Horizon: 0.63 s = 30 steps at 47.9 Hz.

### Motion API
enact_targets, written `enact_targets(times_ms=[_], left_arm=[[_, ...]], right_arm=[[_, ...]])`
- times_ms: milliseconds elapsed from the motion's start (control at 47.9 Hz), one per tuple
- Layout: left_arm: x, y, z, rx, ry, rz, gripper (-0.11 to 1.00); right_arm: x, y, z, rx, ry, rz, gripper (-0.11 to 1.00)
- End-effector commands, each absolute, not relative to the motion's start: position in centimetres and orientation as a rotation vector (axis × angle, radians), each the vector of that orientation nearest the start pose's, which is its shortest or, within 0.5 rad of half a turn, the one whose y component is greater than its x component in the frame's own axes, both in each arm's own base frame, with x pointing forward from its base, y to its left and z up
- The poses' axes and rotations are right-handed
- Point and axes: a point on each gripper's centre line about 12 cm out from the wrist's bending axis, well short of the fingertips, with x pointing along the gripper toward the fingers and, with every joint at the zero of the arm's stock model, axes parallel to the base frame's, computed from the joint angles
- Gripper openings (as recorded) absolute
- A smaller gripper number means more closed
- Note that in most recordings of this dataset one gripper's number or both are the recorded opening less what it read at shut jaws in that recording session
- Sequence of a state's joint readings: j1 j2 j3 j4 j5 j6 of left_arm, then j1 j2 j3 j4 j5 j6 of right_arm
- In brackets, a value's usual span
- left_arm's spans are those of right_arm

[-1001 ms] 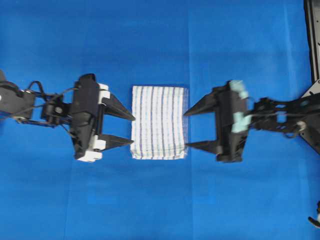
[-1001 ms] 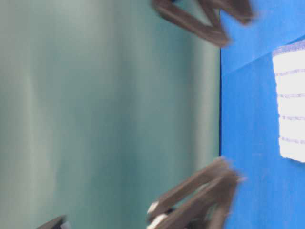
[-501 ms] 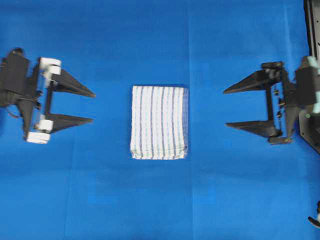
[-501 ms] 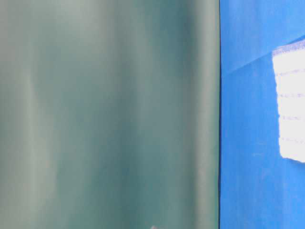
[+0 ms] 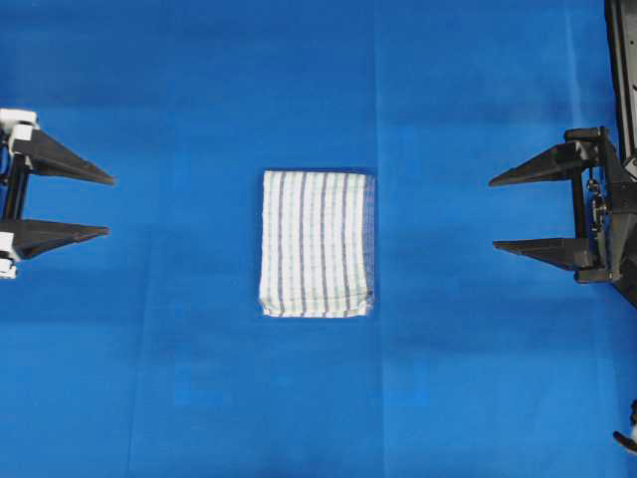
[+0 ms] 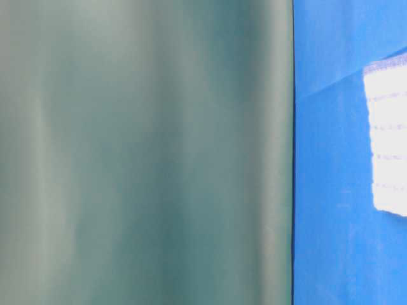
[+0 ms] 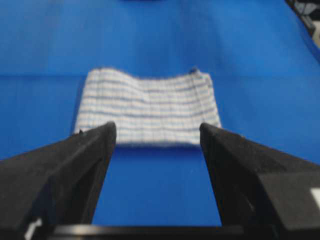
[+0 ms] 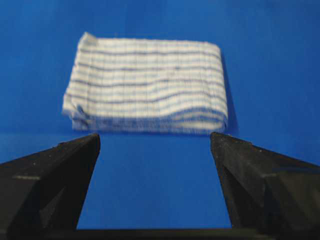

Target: Fold the blue towel.

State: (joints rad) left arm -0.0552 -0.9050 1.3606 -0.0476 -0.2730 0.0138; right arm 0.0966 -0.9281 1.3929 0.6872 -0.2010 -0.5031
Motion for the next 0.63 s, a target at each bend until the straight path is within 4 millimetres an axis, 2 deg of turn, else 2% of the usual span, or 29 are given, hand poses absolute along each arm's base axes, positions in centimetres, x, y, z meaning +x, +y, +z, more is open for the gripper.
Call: enact_targets(times_ms=[0,188,417,605], left_arm=[[18.2,-0.8,20.3,-0.020,0.169,-0.039,0.63],[17.3,-0.7,19.0,-0.020,0.174,-0.036,0.63],[16.6,-0.7,17.9,-0.021,0.169,-0.034,0.63],[16.5,-0.7,17.8,-0.019,0.165,-0.034,0.63]], right_arm=[[17.6,0.0,18.3,0.140,0.291,-0.076,0.89],[17.0,-0.4,17.2,0.148,0.298,-0.105,0.84],[16.9,-0.3,17.1,0.148,0.300,-0.098,0.83],[16.9,-0.3,17.1,0.149,0.299,-0.099,0.83]])
